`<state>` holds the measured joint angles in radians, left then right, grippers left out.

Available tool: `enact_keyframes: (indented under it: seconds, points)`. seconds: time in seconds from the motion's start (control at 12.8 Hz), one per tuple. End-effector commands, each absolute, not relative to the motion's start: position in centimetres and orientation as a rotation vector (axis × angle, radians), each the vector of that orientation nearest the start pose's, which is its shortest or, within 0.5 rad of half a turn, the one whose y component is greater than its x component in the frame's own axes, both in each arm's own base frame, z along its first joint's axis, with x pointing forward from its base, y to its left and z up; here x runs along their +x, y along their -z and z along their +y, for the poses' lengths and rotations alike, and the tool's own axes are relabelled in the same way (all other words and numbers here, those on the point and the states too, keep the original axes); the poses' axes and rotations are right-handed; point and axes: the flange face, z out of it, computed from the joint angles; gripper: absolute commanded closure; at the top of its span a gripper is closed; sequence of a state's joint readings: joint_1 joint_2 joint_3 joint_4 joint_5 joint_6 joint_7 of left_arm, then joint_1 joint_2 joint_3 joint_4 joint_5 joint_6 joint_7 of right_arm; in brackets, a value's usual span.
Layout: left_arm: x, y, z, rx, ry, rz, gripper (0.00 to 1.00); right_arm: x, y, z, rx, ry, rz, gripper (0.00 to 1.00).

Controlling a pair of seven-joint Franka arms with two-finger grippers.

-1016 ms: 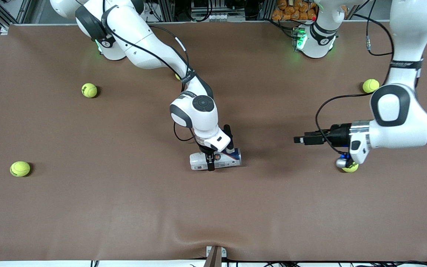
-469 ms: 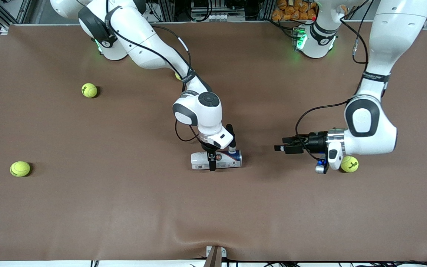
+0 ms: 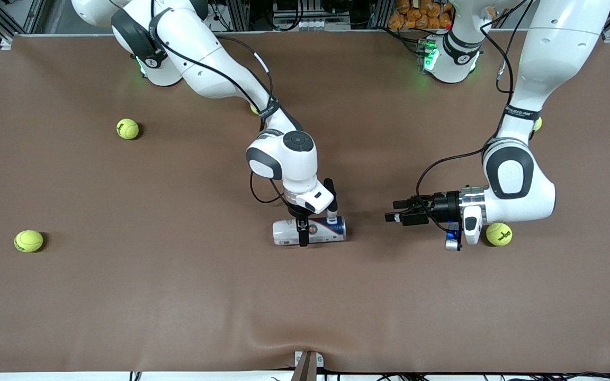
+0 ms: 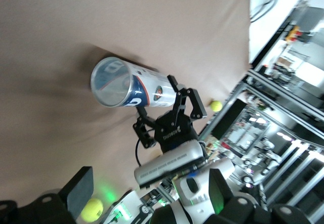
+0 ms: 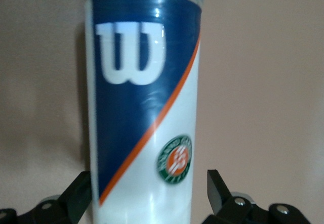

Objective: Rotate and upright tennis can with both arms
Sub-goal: 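Grasp the can end with the left gripper while the right gripper opens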

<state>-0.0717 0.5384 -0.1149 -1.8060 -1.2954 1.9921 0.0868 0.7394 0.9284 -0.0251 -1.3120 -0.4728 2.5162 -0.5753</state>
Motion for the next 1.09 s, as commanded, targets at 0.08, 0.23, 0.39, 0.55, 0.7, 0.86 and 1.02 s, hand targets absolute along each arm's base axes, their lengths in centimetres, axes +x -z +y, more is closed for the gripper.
enact_keyframes:
  seconds: [0.08, 0.23, 0.39, 0.55, 0.7, 0.86, 1.02]
  points:
    - [62.9, -21.4, -18.6, 1.808, 0.301, 0.520, 0.00, 57.5, -23.4, 50.8, 1.991, -0.410, 1.926, 0.00]
    - [64.2, -21.3, -19.2, 1.778, 0.265, 0.538, 0.05, 57.2, -24.5, 51.0, 2.078, -0.385, 1.834, 0.00]
    - [65.0, -20.9, -21.0, 1.772, 0.233, 0.558, 0.10, 57.3, -25.3, 50.9, 2.108, -0.395, 1.802, 0.00]
    - [65.0, -20.0, -22.6, 1.809, 0.194, 0.596, 0.15, 58.0, -26.4, 50.2, 2.121, -0.401, 1.779, 0.00]
    - [65.0, -19.5, -23.7, 1.829, 0.183, 0.595, 0.19, 58.6, -26.9, 49.5, 2.133, -0.406, 1.763, 0.00]
    - [64.9, -19.2, -24.0, 1.835, 0.186, 0.587, 0.21, 59.6, -28.0, 48.6, 2.148, -0.423, 1.739, 0.00]
    - [64.5, -18.3, -24.0, 1.846, 0.163, 0.551, 0.25, 60.2, -28.9, 47.9, 2.159, -0.435, 1.721, 0.00]
